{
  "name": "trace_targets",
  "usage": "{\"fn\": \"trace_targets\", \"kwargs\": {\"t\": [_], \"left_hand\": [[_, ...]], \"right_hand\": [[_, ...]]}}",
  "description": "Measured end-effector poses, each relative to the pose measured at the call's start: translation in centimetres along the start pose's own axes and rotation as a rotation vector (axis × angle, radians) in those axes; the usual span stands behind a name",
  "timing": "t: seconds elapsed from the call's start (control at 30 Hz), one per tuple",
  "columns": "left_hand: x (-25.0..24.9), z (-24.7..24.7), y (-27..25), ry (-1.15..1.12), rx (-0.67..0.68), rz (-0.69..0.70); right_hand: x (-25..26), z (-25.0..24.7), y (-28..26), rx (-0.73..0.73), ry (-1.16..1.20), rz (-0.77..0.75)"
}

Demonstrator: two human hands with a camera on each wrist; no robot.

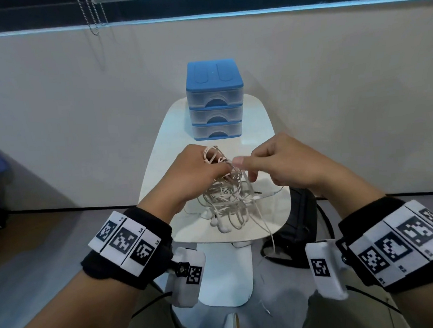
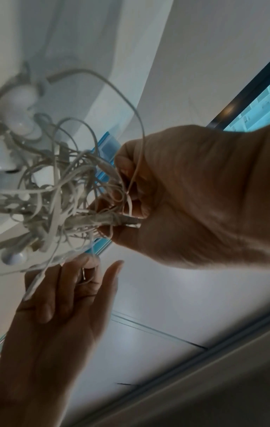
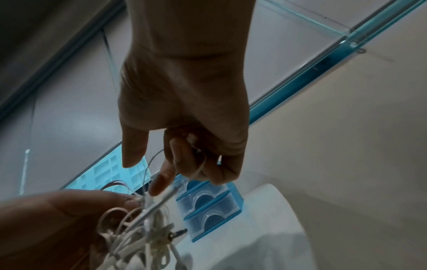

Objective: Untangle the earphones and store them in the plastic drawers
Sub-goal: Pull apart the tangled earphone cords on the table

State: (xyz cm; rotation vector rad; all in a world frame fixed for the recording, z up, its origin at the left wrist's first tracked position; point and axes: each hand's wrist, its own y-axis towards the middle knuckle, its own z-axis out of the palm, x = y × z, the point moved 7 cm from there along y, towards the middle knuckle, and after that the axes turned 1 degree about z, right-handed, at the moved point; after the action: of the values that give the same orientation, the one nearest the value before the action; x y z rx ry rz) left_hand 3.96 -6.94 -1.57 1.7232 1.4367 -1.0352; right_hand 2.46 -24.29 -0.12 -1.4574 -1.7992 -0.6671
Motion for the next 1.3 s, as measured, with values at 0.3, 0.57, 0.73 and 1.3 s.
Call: {"fn": "trace_targets", "kwargs": {"t": [0.3, 0.57, 0.73, 1.3], "left_hand": [[0.9, -0.6, 0.6, -0.080, 0.005, -0.105], [1.3, -0.5, 0.9, -0.158, 0.001, -0.101], [1.3, -0.3, 1.2, -0.209, -0.007, -0.121], [1.2, -0.1, 1.0, -0.323, 0.141, -0.102]], "right_hand": [[0.8, 1.0, 0.4, 0.011, -0.030, -0.066], [-2.7, 0.1, 0.9, -0.179, 0.111, 0.129], [-2.0, -0.2, 1.1, -0.264, 0.122, 0.090], [-0.5, 0.0, 1.9, -0.257, 0.303, -0.007]]}}
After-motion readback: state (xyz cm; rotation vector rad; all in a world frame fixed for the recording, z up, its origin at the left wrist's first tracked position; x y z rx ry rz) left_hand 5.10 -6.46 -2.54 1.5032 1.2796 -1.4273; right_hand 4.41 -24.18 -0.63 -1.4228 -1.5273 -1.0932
